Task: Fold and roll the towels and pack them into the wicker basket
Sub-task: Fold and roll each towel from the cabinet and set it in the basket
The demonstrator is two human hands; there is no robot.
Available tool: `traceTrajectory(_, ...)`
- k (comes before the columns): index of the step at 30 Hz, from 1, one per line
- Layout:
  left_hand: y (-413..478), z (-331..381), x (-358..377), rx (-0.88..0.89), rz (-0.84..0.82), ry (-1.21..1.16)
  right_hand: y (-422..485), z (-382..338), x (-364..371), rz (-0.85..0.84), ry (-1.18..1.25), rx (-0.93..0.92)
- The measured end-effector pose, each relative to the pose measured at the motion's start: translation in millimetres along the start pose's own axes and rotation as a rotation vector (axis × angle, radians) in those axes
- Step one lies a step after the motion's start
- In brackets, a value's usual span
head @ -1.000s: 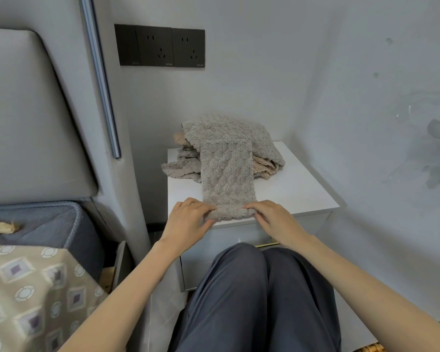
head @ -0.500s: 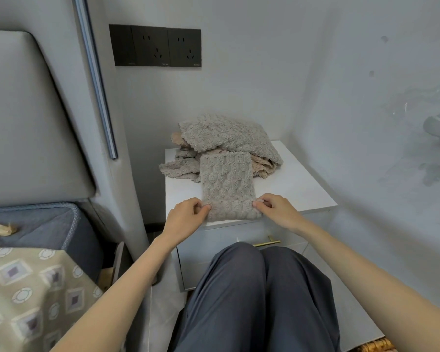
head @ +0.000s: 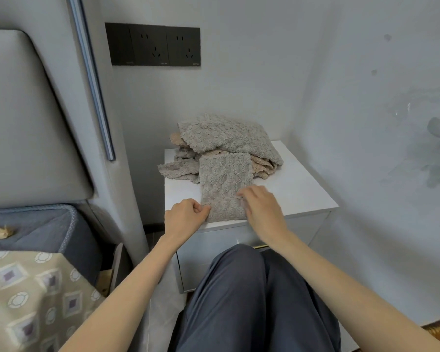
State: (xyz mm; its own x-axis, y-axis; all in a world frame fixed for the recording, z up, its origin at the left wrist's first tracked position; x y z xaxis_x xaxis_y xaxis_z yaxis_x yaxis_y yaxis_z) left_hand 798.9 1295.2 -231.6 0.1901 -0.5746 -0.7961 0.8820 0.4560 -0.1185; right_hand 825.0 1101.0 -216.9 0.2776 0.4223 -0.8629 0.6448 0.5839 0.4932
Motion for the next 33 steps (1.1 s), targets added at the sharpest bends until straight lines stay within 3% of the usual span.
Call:
traceTrajectory(3, 1.4, 0.7, -0.4, -0.006, -0.012, 0.012, -4.4, -23.5, 16.8, -0.068, 0.041, -0.186)
traceTrajectory(6, 1.7, 1.3, -0.6, -0.008, -0.013, 0.013, -10.3, -27.3, 33.3, -0.185, 0.036, -0.190)
traceTrajectory(13, -0.2, 2.5, 1.6, 0.030, 0.077, 0.052, -23.9, 5.0, 32.9, -0.245, -0.050, -0.216)
traceTrajectory(16, -1.7, 1.3, 1.8, 0.213, 0.160, 0.027, -29.1, 16.1, 27.8, -0.268, -0.080, -0.214)
traceTrajectory(19, -2.7, 1.1, 1.4, 0.487, 0.125, 0.040, -28.7, 22.8, 21.2, -0.299, -0.094, -0.215)
traceTrajectory(22, -3.0, -0.3, 0.2, 0.594, 0.101, 0.131, -28.6, 30.9, 13.7, -0.344, -0.105, -0.197)
traceTrajectory(28, -0.3, -12.2, -3.4, 0.560, 0.008, 0.277, -21.5, 31.6, 3.8, -0.375, 0.070, -0.054)
traceTrajectory(33, 0.8, -11.8, -2.2, 0.532, 0.002, 0.198, -13.6, 37.7, 1.0, -0.400, 0.142, 0.039)
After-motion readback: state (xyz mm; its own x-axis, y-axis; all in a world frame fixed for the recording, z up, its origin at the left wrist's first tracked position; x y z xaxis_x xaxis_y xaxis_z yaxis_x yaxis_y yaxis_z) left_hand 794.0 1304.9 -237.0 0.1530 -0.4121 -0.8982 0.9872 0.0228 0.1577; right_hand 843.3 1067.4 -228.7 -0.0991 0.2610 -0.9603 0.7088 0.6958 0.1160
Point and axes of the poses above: each hand's wrist, its own y-axis towards the middle knuckle, its own x-axis out of the palm, z = x × y, the point moved 1 cm from there along y, towards the middle knuckle, and after that the axes turned 13 degrees about -x, right-handed, at the moved point
